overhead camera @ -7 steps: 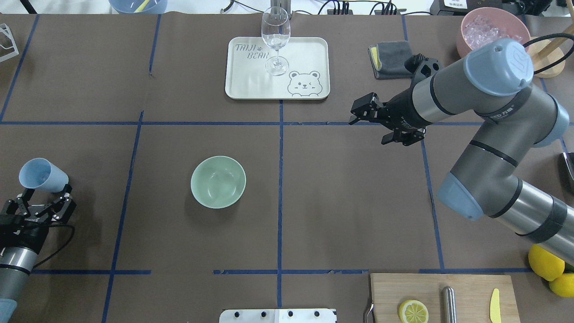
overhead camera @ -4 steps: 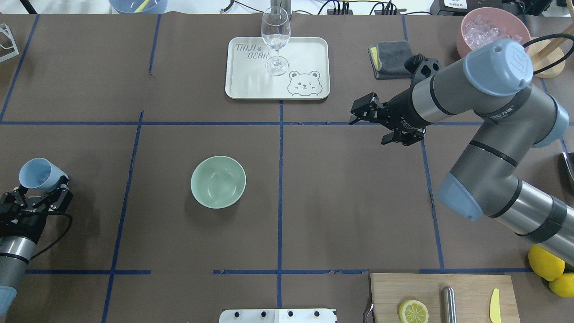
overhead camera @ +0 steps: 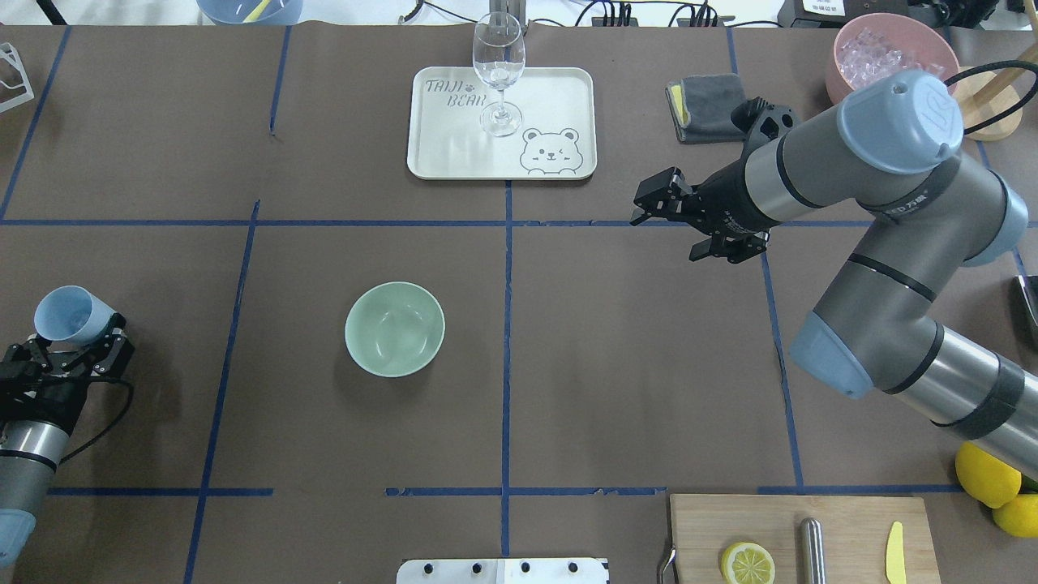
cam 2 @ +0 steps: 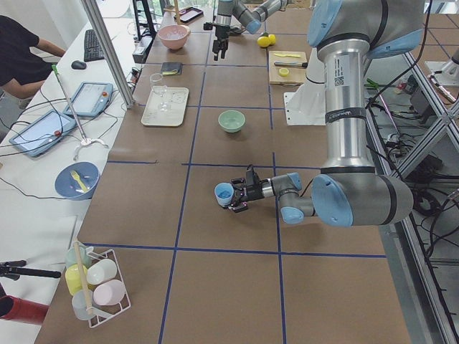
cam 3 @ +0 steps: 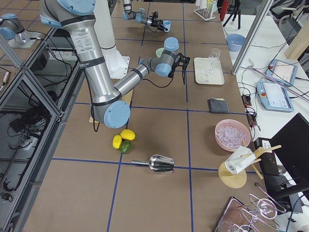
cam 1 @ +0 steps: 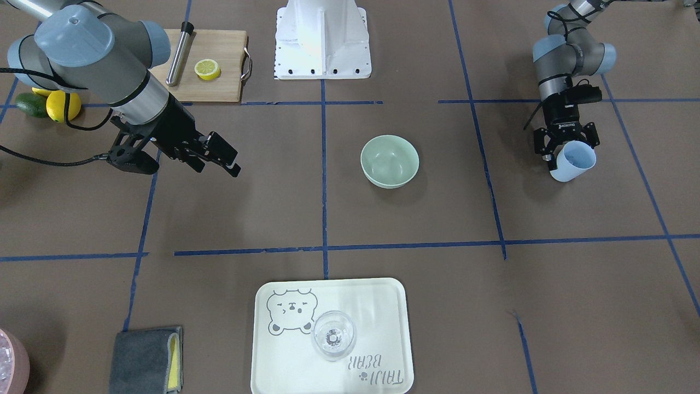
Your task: Pour ice into bowl
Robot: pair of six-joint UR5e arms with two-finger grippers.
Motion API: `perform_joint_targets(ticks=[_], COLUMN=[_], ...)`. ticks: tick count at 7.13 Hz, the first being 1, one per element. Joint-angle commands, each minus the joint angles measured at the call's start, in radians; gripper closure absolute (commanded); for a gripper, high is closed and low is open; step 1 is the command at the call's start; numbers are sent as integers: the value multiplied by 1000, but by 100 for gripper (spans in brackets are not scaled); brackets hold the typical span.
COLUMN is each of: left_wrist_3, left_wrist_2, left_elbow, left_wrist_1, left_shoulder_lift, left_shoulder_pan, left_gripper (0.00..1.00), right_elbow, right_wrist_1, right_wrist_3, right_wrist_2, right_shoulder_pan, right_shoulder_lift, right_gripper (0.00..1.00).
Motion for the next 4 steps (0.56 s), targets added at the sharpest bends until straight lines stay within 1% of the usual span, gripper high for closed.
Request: perform_joint_targets(ticks=[1,3,4], left_wrist_3=[0,5,10], left_wrist_2=[-7,-22,-24], left_elbow=[13,19,19], left_wrist_1=[2,3,3], left_shoulder_lift=[-17,-23,-23], left_shoulder_pan=[-1,-11,-15], left_gripper=[0,0,5], right_elbow=[-1,0,0], right_wrist_1=[1,1,-1], right_wrist_3=[1,1,1], right_wrist_2=[0,0,0], right_shoulder_pan=[0,0,0], right_shoulder_lift=[0,2,2], right_gripper=[0,0,0])
